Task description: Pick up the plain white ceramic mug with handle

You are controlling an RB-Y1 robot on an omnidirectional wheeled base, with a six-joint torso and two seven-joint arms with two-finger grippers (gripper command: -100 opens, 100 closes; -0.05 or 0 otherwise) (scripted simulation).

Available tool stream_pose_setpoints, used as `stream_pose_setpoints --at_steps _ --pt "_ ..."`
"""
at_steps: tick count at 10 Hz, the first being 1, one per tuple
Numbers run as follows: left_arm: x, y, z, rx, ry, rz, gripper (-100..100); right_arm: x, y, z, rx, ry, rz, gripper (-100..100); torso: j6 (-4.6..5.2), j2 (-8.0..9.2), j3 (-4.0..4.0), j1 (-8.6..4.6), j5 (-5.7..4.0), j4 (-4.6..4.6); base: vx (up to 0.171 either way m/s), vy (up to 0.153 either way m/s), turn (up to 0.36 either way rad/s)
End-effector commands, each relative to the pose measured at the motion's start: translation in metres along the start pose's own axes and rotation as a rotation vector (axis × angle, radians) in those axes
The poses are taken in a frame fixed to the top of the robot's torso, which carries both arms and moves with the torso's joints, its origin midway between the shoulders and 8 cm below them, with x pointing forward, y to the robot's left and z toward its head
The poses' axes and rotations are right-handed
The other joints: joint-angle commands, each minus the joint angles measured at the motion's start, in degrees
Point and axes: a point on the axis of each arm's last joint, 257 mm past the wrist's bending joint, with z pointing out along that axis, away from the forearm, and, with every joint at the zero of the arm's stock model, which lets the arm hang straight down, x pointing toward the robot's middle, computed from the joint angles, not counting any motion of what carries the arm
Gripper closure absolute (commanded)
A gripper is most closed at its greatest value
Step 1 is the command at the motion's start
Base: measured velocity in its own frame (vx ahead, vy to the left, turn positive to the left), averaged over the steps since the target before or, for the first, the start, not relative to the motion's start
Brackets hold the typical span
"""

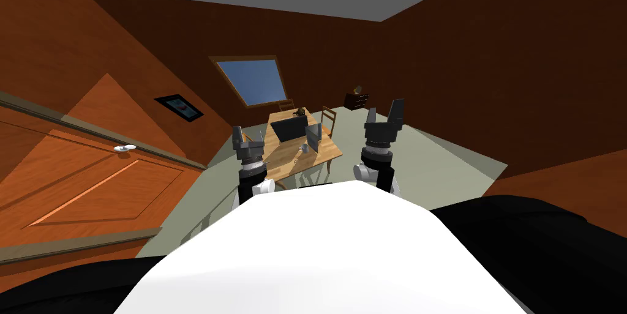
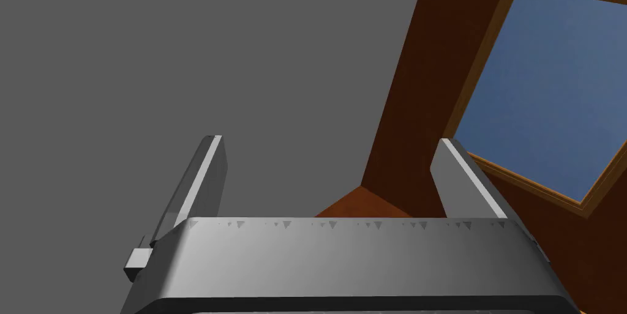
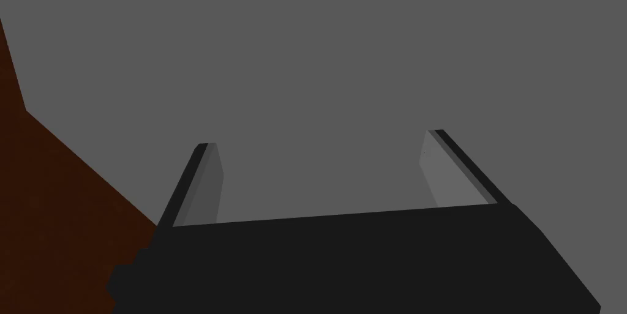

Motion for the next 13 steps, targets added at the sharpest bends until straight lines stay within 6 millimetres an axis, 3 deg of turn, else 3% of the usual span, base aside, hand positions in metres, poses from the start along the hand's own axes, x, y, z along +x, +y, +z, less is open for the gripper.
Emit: stream_pose_setpoints --at_steps 1,4,7,8,13 --pt "0.002 0.007 -0.001 -0.022 0.024 0.006 -100 0.0 0.0 0.0 0.0 0.0 0.0 0 0.0 0.0 0.0 0.0 0.0 0.0 -0.06 -0.013 -0.028" --pt "0.003 0.034 -0.005 -0.104 0.067 0.015 -100 0.0 0.0 0.0 0.0 0.0 0.0 0 0.01 0.5 0.29 -0.01 0.0 0.11 -0.125 -0.009 -0.075" --pt "-0.001 0.075 -0.013 -0.229 0.09 0.016 -100 0.0 0.0 0.0 0.0 0.0 0.0 0 0.01 0.37 0.22 -0.04 -0.01 0.08 -0.094 -0.017 -0.124" --pt "-0.001 0.075 -0.013 -0.229 0.09 0.016 -100 0.0 0.0 0.0 0.0 0.0 0.0 0 0.02 0.38 0.22 -0.03 -0.01 0.09 -0.063 -0.006 -0.053" --pt "-0.016 0.141 -0.033 -0.437 0.088 0.008 -100 0.0 0.0 0.0 0.0 0.0 0.0 0 -0.01 0.24 0.15 0.04 0.01 0.06 -0.064 -0.002 -0.121"
